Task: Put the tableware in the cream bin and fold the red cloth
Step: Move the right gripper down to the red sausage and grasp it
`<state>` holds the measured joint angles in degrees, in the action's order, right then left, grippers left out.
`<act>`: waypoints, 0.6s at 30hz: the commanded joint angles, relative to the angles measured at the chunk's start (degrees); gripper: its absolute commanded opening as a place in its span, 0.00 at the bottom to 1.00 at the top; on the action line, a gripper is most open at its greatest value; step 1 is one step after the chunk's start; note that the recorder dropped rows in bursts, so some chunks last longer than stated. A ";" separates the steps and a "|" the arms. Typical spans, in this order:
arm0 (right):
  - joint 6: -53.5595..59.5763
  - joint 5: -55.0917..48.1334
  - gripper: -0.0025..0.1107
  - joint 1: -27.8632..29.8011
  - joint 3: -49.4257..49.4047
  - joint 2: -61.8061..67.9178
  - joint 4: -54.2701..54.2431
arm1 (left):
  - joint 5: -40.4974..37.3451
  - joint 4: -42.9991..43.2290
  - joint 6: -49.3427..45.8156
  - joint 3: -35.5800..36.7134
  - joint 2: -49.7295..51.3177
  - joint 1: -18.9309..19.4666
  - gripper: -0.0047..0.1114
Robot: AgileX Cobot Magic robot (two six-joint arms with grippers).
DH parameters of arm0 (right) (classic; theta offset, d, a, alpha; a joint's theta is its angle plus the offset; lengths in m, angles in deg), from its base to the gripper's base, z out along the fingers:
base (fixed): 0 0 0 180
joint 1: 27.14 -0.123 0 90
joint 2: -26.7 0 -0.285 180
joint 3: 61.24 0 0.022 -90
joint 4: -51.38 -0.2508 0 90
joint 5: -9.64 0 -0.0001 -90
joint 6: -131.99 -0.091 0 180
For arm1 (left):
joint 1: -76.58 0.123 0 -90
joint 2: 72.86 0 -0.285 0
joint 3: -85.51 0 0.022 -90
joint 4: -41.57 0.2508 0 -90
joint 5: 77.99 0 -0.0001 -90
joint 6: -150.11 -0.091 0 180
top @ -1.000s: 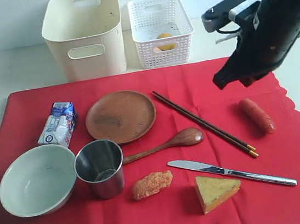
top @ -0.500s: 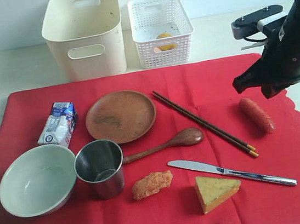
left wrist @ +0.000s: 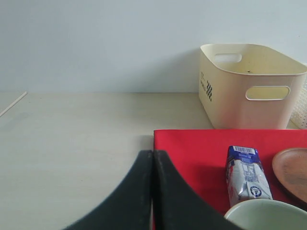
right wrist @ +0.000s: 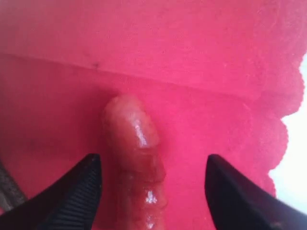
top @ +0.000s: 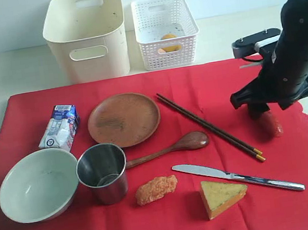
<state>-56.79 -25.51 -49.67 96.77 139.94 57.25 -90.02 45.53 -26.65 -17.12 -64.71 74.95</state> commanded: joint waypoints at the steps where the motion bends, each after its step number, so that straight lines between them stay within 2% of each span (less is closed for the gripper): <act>1: 1.30 2.57 0.53 0.16 -0.14 2.48 0.37 | 0.16 -0.13 -0.04 -0.16 -0.37 -0.21 0.05; 12: 1.31 3.56 0.03 0.16 -0.14 3.03 0.37 | 0.16 -0.13 -0.04 -0.16 -0.37 -0.21 0.05; 18: 1.31 3.97 0.02 0.16 -0.14 -1.23 0.14 | 0.16 -0.13 -0.04 -0.16 -0.37 -0.21 0.05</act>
<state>-55.95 -22.51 -49.67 96.73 141.38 57.22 -90.02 45.53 -26.65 -17.12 -64.71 74.95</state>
